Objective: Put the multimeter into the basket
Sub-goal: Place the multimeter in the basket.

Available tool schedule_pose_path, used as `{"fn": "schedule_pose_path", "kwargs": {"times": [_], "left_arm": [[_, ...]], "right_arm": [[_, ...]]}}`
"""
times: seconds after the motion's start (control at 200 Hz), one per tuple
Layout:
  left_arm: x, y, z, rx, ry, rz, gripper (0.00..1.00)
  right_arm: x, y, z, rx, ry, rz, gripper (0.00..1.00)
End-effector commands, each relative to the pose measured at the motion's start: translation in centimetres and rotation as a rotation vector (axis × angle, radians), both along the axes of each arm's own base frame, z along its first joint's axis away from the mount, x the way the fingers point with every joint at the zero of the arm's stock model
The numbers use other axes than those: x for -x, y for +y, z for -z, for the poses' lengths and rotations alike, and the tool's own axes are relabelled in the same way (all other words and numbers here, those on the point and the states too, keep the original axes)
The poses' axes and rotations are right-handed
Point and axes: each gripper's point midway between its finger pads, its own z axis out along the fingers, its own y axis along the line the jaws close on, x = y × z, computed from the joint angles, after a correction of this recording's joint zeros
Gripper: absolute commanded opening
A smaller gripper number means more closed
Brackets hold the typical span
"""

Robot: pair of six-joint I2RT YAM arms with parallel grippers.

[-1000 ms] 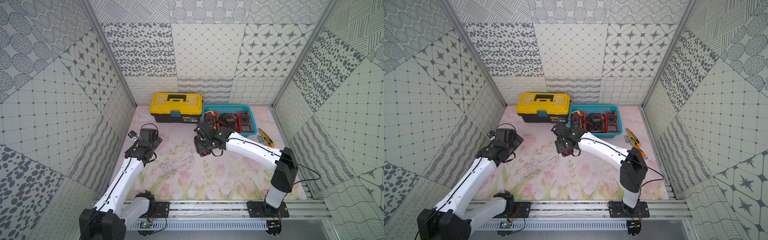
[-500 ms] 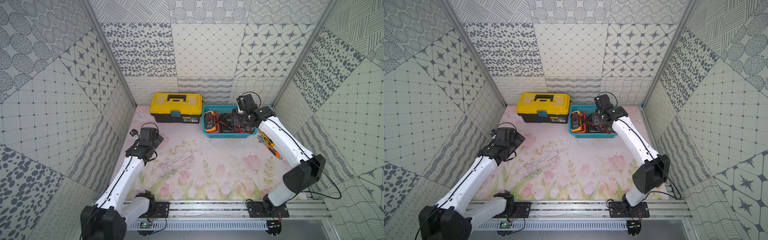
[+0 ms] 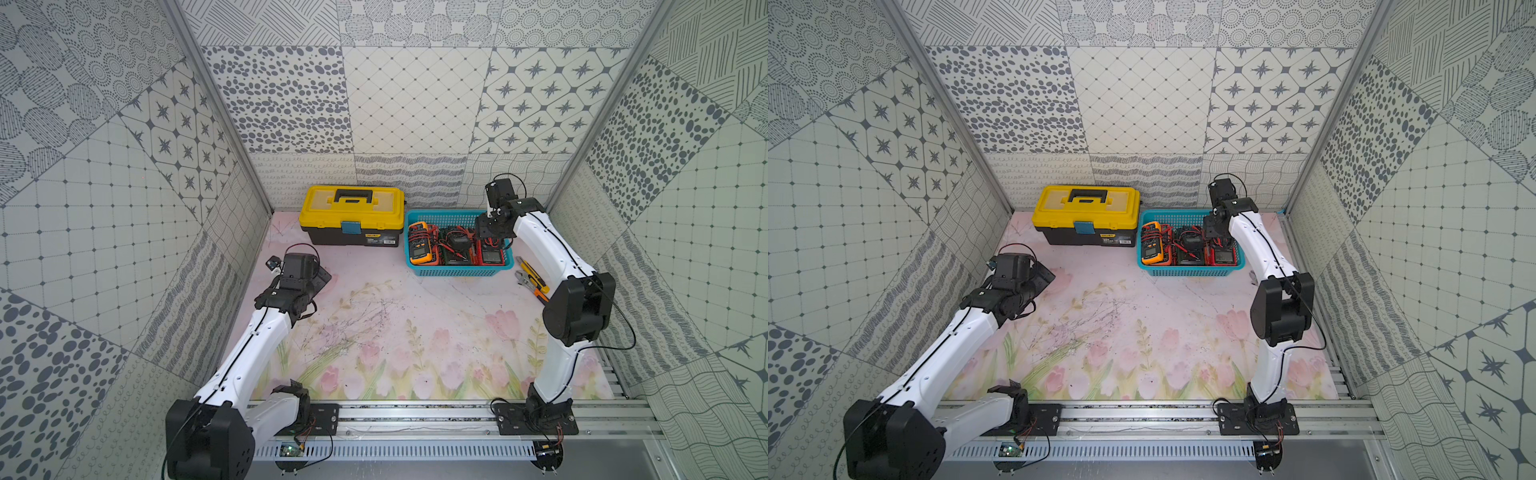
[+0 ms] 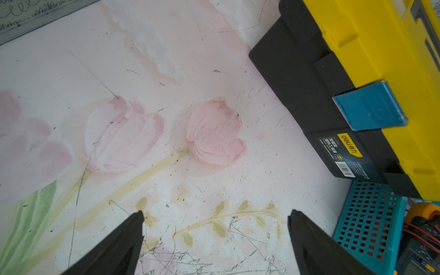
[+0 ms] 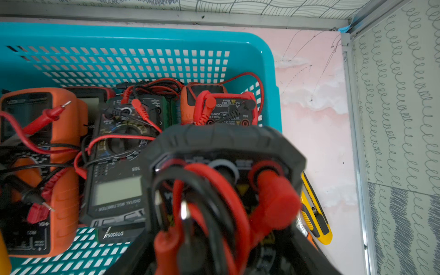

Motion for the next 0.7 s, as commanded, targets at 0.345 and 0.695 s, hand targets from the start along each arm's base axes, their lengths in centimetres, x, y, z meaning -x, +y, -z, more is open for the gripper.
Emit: {"fn": "schedule_pose_path", "kwargs": {"times": [0.345,0.695], "left_arm": [[-1.1,-0.8,0.3,0.015,0.001,0.047,0.99],[-1.5,-0.8,0.1,0.011,0.001,0.05,0.99]], "right_arm": [[-2.3,1.0,5.3,-0.051,0.111,-0.043,0.14],[-1.8,1.3,10.2,-0.098,0.221,-0.027,0.29]]}}
